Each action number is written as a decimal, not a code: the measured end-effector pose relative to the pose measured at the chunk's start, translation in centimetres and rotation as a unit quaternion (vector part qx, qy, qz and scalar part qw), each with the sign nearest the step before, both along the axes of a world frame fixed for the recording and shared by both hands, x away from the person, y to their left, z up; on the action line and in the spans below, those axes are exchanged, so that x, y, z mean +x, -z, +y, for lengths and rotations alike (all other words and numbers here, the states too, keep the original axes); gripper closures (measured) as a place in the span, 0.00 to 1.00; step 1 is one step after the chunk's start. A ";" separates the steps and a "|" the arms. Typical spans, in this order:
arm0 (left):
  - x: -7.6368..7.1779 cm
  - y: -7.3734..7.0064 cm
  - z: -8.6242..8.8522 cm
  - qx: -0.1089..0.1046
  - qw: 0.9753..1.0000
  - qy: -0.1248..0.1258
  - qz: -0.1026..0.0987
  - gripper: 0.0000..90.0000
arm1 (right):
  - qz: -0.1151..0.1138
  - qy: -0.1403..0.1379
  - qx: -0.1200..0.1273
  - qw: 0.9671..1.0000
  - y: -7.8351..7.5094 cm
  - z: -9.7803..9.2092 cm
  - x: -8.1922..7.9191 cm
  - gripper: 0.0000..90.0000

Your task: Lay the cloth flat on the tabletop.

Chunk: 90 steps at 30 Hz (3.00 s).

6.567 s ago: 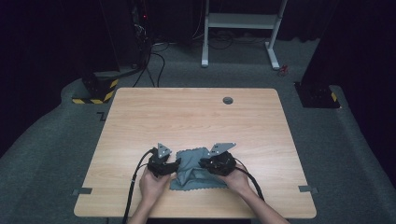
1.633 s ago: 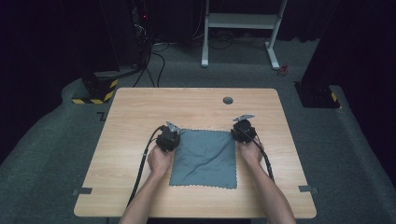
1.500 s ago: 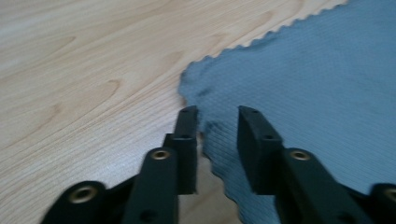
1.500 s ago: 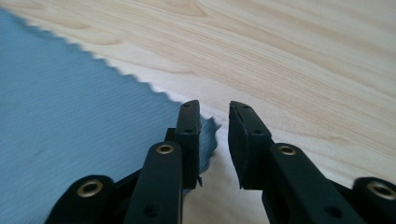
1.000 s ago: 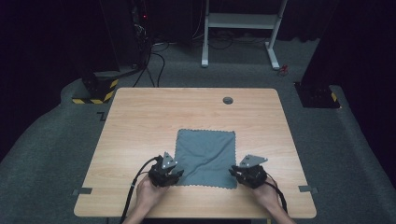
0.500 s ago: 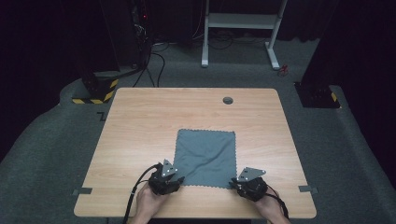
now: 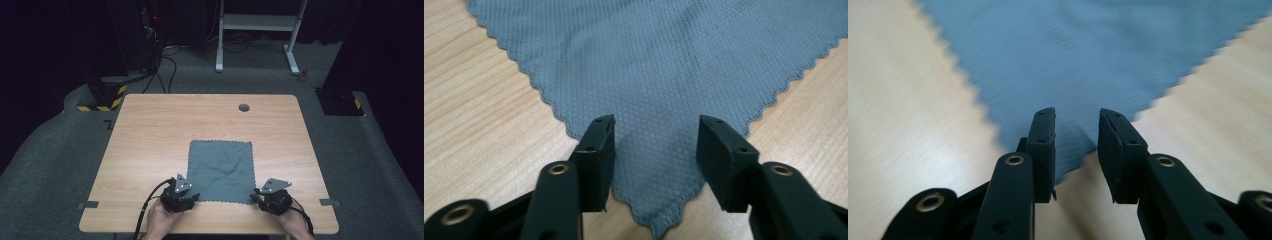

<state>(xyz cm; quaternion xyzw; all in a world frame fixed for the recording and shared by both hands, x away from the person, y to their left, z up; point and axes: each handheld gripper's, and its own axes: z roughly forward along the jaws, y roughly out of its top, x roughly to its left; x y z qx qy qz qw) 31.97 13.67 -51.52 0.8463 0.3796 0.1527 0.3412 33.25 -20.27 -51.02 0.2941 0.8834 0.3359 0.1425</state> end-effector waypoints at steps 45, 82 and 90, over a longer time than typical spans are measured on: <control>14.4 0.3 -1.9 -0.002 0.997 -0.075 -0.011 0.48 | -0.015 0.159 0.033 0.987 1.0 3.1 16.1 0.82; 5.4 1.1 1.9 -0.020 0.997 -0.055 -0.047 0.44 | -0.008 0.028 0.036 0.999 1.1 3.7 3.9 0.59; 5.3 1.1 2.2 -0.031 0.997 -0.063 -0.037 0.42 | -0.026 0.035 0.033 0.999 1.1 3.8 3.5 0.59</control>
